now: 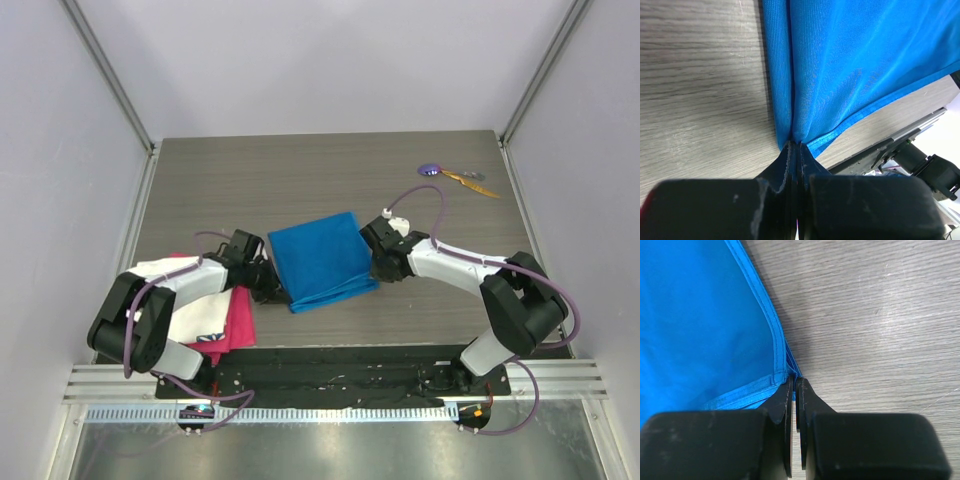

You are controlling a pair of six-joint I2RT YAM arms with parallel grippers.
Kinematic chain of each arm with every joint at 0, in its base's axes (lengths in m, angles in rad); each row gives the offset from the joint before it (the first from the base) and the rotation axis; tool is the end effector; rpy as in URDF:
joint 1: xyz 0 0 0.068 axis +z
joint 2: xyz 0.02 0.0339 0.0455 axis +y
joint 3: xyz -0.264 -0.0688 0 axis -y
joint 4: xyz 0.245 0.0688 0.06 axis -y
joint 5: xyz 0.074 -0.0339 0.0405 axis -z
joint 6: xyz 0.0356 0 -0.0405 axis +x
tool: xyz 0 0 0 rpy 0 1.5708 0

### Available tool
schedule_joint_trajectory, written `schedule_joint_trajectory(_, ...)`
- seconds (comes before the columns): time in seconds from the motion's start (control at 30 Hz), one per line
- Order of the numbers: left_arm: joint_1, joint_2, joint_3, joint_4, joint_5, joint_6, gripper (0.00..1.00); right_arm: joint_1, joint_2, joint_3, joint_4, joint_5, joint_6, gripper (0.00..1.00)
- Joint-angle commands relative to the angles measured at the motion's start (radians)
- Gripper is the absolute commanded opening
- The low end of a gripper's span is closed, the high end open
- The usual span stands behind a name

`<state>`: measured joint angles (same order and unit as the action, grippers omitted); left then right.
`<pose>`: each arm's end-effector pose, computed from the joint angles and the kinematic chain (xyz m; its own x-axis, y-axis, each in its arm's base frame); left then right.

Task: Fold the napkin into a case and place the utensils inside
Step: Smooth out the square-folded napkin at the center of the board.

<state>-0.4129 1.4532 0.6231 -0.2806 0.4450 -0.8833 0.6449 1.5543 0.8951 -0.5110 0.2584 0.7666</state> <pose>0.2190 -0.1127 0.1403 -0.9360 -0.3515 0.0163 -0.2933 0.7539 -0.5879 0.2359 0.1661 0.1750 -0.8779 0.1788 -0.4441 0.1492 0.9836 0.1010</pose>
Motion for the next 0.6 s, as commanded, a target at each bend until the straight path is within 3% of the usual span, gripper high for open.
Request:
schedule_joint_trajectory(0.0, -0.006, -0.02, -0.014, 0.008, 0.024, 0.004, 0.02, -0.008, -0.003, -0.007, 0.02, 0.024, 0.014, 0.01)
schedule_joint_trajectory(0.13, -0.006, -0.054, -0.008, -0.028, 0.04, 0.015, 0.11, -0.01, -0.013, -0.002, 0.017, 0.018, 0.013, 0.02)
schedule_joint_trajectory(0.23, -0.006, -0.088, 0.007, -0.078, 0.05, 0.033, 0.22, -0.013, -0.014, 0.011, 0.002, 0.005, 0.003, 0.09)
schedule_joint_trajectory(0.37, -0.006, -0.164, 0.03, -0.14, 0.021, 0.052, 0.35, -0.013, -0.04, 0.051, -0.064, 0.007, -0.015, 0.36)
schedule_joint_trajectory(0.47, -0.004, -0.171, 0.058, -0.186, -0.015, 0.069, 0.48, -0.011, -0.091, 0.062, -0.087, -0.001, -0.032, 0.5)
schedule_joint_trajectory(0.57, -0.004, -0.139, 0.082, -0.178, -0.016, 0.07, 0.49, -0.005, -0.132, 0.076, -0.081, -0.028, -0.052, 0.55)
